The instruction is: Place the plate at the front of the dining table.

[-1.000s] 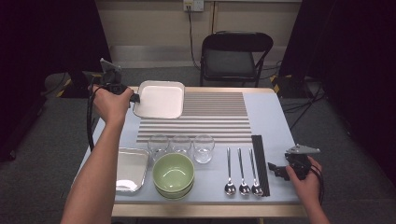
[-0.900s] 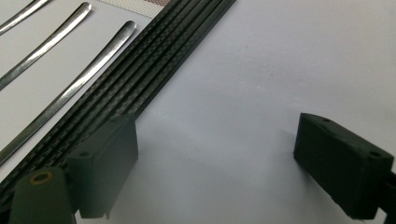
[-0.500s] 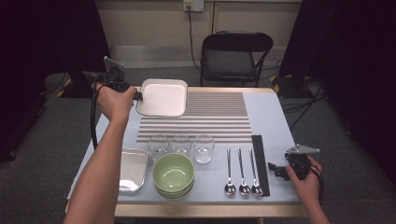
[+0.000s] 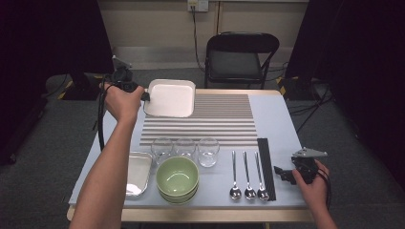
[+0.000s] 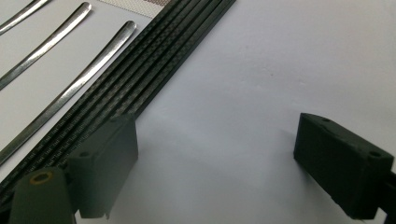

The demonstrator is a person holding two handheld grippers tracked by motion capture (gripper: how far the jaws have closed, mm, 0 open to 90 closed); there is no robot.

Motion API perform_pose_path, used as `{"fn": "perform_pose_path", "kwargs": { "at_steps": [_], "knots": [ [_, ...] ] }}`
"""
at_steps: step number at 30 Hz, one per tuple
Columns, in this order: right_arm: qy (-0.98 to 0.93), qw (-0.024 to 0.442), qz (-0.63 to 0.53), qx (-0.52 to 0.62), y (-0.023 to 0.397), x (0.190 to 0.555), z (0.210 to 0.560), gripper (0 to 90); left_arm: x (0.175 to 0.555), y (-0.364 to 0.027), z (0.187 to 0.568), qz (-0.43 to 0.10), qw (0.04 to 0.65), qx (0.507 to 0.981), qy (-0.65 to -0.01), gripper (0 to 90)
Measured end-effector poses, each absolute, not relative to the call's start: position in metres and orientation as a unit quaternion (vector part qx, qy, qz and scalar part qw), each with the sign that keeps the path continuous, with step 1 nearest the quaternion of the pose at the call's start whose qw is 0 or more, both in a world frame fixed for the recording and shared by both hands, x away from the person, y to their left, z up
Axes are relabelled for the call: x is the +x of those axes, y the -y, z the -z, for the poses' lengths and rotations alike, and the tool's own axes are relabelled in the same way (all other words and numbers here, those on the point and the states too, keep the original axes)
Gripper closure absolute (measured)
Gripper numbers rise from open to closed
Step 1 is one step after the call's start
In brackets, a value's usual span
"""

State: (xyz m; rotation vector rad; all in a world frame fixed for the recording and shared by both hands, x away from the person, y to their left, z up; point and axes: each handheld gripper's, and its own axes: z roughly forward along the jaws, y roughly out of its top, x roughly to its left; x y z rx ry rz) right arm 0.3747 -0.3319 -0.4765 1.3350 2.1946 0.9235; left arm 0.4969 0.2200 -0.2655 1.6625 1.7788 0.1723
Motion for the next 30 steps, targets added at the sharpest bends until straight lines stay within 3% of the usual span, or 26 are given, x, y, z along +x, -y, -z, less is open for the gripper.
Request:
{"fn": "perform_pose_path", "kwargs": {
  "at_steps": [30],
  "knots": [
    [-0.787, 0.205, -0.331, 0.479, 0.332, 0.375, 0.477, 12.7, 0.511, -0.203, 0.274, -0.055, 0.345, 0.644, -0.681, 89.4]
  ]
}}
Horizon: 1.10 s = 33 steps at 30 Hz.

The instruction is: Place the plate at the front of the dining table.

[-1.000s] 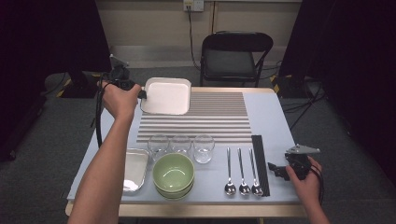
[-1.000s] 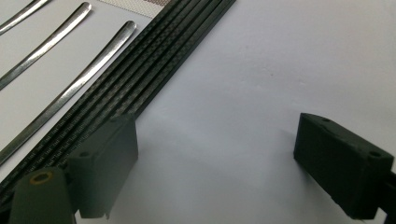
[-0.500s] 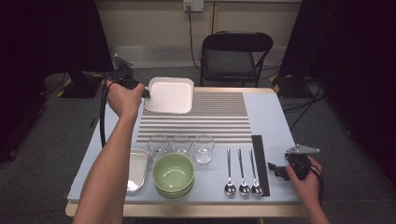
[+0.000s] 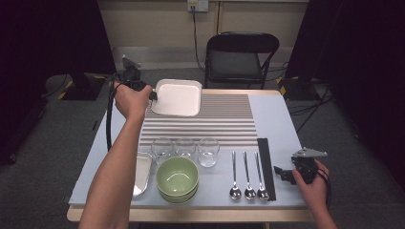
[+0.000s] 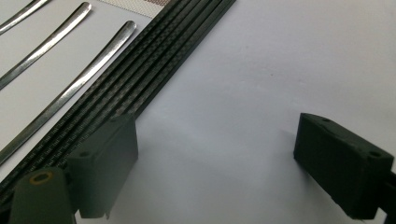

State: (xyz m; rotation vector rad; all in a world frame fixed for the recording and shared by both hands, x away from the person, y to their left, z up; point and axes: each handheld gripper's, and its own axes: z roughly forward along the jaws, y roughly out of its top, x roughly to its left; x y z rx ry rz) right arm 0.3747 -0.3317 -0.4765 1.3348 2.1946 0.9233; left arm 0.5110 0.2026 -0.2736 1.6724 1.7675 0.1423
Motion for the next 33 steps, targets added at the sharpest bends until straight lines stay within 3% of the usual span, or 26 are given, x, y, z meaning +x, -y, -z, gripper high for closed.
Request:
{"fn": "perform_pose_path", "kwargs": {
  "at_steps": [33],
  "knots": [
    [-0.787, 0.204, -0.331, 0.479, 0.332, 0.375, 0.477, 12.7, 0.526, -0.179, 0.282, -0.052, 0.346, 0.648, -0.676, 89.4]
  ]
}}
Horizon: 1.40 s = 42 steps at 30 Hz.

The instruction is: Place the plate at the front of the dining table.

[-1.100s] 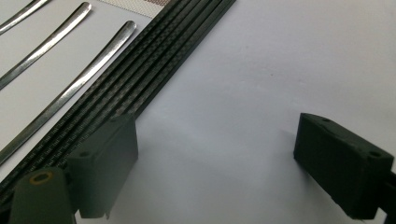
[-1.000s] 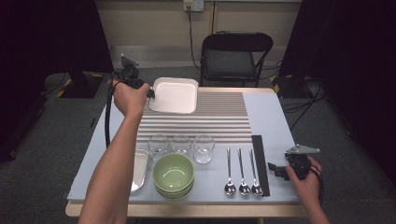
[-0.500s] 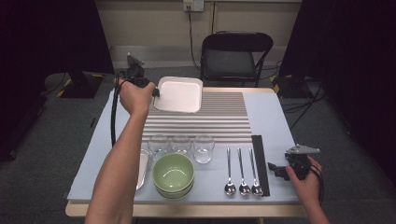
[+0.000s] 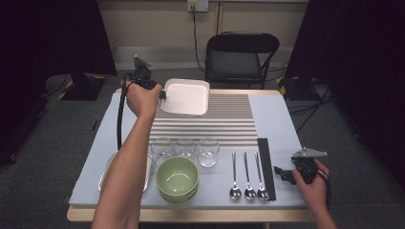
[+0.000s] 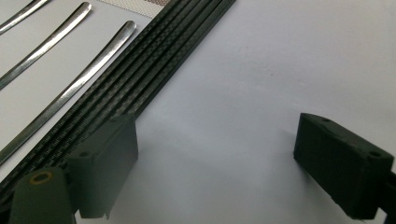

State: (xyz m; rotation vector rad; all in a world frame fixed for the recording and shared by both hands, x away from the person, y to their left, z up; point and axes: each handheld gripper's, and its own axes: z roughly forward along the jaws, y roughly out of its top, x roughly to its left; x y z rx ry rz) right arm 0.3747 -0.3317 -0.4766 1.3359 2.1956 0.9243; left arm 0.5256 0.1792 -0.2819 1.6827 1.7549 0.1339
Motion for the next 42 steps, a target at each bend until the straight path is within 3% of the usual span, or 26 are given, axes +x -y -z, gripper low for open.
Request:
{"fn": "perform_pose_path", "kwargs": {
  "at_steps": [42],
  "knots": [
    [-0.787, 0.205, -0.331, 0.479, 0.332, 0.375, 0.477, 12.7, 0.543, -0.16, 0.302, -0.041, 0.346, 0.647, -0.678, 89.3]
  ]
}}
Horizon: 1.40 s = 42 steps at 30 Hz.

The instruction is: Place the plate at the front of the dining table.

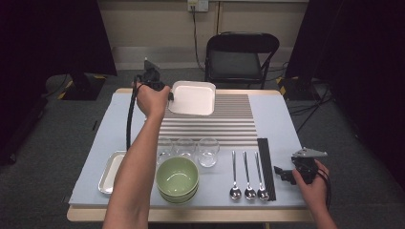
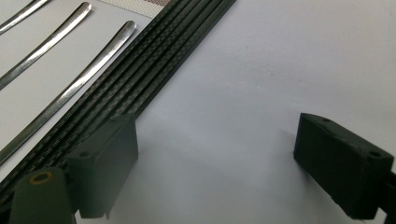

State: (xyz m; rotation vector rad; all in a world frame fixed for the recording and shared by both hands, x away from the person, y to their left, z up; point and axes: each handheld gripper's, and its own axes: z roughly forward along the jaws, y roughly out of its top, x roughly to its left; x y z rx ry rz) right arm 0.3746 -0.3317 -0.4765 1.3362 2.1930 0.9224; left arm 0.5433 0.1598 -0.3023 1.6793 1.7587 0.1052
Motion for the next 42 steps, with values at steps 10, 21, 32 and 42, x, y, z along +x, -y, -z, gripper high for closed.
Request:
{"fn": "perform_pose_path", "kwargs": {
  "at_steps": [10, 21, 32, 42],
  "knots": [
    [-0.786, 0.205, -0.331, 0.48, 0.332, 0.374, 0.477, 12.7, 0.547, -0.158, 0.307, -0.041, 0.344, 0.646, -0.68, 89.4],
    [-0.787, 0.205, -0.331, 0.479, 0.332, 0.375, 0.477, 12.7, 0.551, -0.154, 0.312, -0.04, 0.341, 0.65, -0.678, 89.4],
    [-0.786, 0.205, -0.331, 0.48, 0.332, 0.374, 0.477, 12.7, 0.554, -0.15, 0.316, -0.042, 0.338, 0.65, -0.68, 89.3],
    [-0.786, 0.205, -0.331, 0.48, 0.332, 0.374, 0.477, 12.7, 0.558, -0.149, 0.32, -0.041, 0.339, 0.647, -0.682, 89.4]
  ]
}}
